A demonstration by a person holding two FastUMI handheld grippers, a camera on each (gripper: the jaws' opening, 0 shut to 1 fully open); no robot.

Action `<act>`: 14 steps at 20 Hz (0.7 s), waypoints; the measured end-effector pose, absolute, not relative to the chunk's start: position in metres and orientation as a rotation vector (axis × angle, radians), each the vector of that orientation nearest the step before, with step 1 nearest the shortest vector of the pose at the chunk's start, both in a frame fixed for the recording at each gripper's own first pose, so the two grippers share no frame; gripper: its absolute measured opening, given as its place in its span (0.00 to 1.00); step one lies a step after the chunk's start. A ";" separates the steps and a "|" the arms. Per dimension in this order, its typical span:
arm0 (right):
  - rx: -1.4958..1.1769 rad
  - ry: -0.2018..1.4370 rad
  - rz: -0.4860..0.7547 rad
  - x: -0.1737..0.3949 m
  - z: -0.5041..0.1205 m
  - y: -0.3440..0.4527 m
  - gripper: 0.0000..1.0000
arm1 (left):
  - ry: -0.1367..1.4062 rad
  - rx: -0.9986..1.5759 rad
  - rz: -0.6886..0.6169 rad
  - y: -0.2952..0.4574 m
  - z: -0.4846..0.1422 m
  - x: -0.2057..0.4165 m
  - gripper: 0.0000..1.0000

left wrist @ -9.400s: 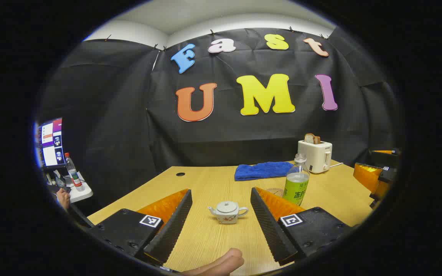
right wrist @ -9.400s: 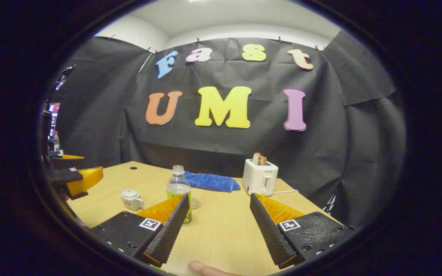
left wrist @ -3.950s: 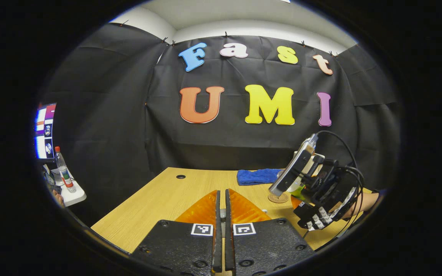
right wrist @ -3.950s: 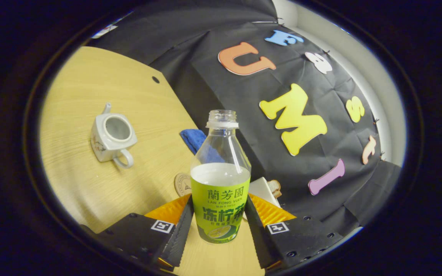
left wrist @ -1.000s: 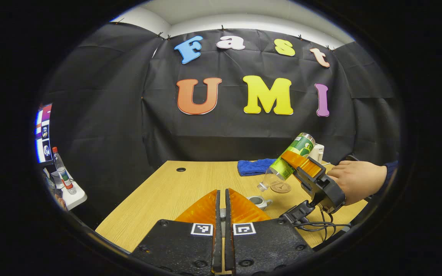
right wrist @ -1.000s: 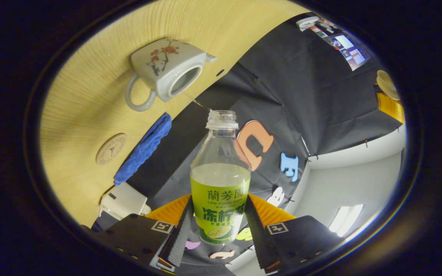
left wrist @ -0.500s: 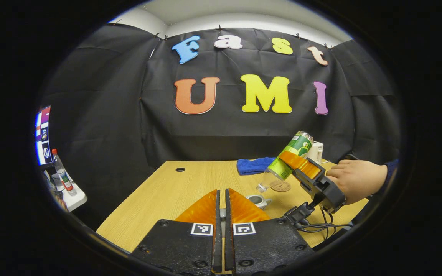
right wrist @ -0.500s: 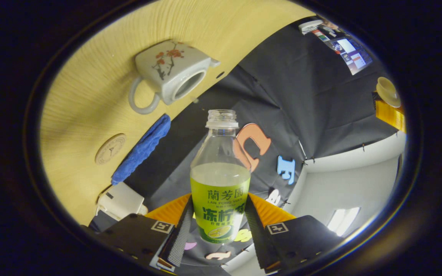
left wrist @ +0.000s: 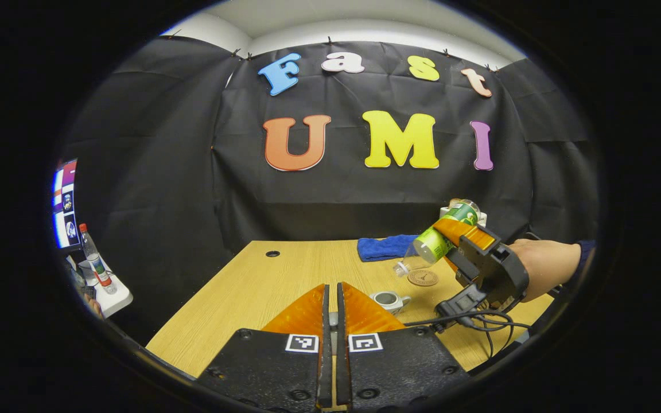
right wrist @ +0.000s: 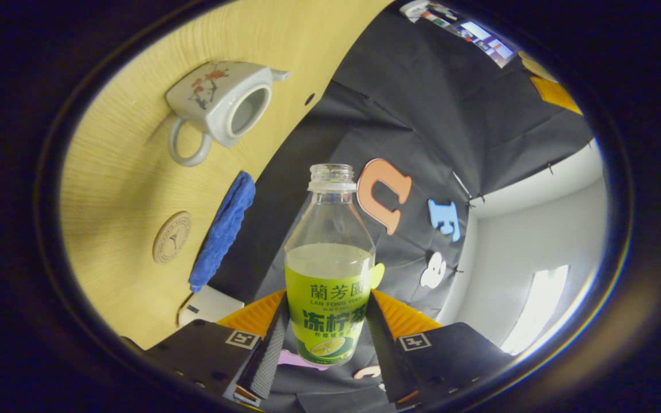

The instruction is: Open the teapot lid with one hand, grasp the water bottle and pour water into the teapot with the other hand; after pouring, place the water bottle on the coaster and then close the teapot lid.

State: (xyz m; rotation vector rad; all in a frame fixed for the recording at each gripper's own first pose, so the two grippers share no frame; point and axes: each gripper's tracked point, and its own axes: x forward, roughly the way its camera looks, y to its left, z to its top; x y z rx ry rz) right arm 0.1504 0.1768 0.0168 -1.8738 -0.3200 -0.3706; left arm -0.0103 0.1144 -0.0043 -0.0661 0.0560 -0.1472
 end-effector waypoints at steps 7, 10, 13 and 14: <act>-1.435 -0.107 -0.248 0.161 0.002 0.135 0.72 | 0.034 -0.039 -0.177 0.100 0.001 -0.013 0.05; -1.246 -0.065 -0.188 0.164 0.003 0.133 0.76 | 0.043 -0.047 -0.172 0.100 0.000 -0.014 0.05; -1.027 -0.009 -0.154 0.175 -0.003 0.123 0.76 | 0.037 -0.053 -0.172 0.099 0.002 -0.013 0.05; -0.956 0.007 -0.137 0.179 -0.008 0.121 0.76 | 0.038 -0.056 -0.173 0.099 0.002 -0.012 0.05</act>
